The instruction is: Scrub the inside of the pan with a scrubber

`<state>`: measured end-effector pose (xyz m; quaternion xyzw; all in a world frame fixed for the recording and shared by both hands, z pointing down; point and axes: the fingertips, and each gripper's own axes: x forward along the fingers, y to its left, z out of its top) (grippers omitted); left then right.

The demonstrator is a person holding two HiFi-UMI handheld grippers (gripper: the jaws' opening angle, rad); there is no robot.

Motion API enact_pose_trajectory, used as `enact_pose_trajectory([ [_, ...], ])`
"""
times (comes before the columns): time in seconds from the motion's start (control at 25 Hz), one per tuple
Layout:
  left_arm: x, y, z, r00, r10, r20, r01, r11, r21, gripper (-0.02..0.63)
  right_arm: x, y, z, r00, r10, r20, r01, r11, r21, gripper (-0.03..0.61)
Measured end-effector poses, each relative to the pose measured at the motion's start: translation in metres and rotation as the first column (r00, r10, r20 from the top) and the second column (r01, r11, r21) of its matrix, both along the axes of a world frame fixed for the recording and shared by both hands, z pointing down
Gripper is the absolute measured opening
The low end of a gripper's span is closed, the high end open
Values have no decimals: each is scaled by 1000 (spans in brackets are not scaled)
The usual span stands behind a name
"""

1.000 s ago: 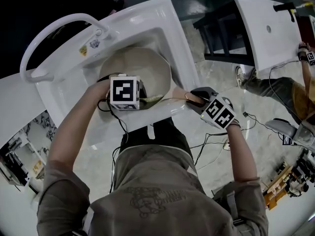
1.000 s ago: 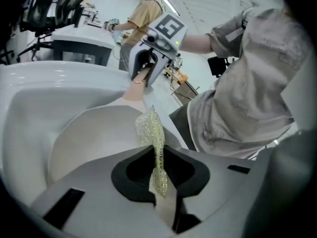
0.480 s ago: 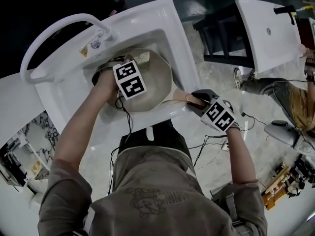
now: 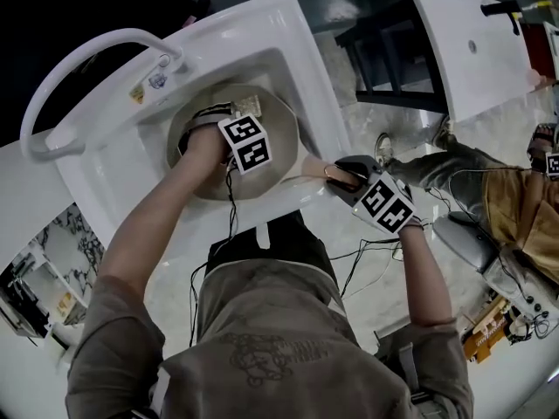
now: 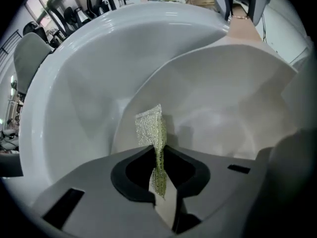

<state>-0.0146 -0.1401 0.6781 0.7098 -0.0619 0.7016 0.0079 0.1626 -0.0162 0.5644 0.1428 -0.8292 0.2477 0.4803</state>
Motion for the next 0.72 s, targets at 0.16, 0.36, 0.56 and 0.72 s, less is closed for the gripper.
enact_pose_trajectory([
  [0.16, 7, 13, 12, 1000, -12, 3, 12, 997, -80, 61, 0, 1, 0, 1000, 0, 2, 0, 1000, -2, 170],
  [0.36, 15, 42, 17, 999, 35, -42, -44, 971, -235, 61, 0, 1, 0, 1000, 0, 5, 0, 1000, -1, 170],
  [0.56, 14, 56, 13, 994, 76, -72, -95, 947, -308, 61, 0, 1, 0, 1000, 0, 5, 0, 1000, -6, 170],
  [0.72, 17, 74, 0, 984, 130, -119, -166, 913, -373, 61, 0, 1, 0, 1000, -2, 4, 2, 1000, -2, 170],
])
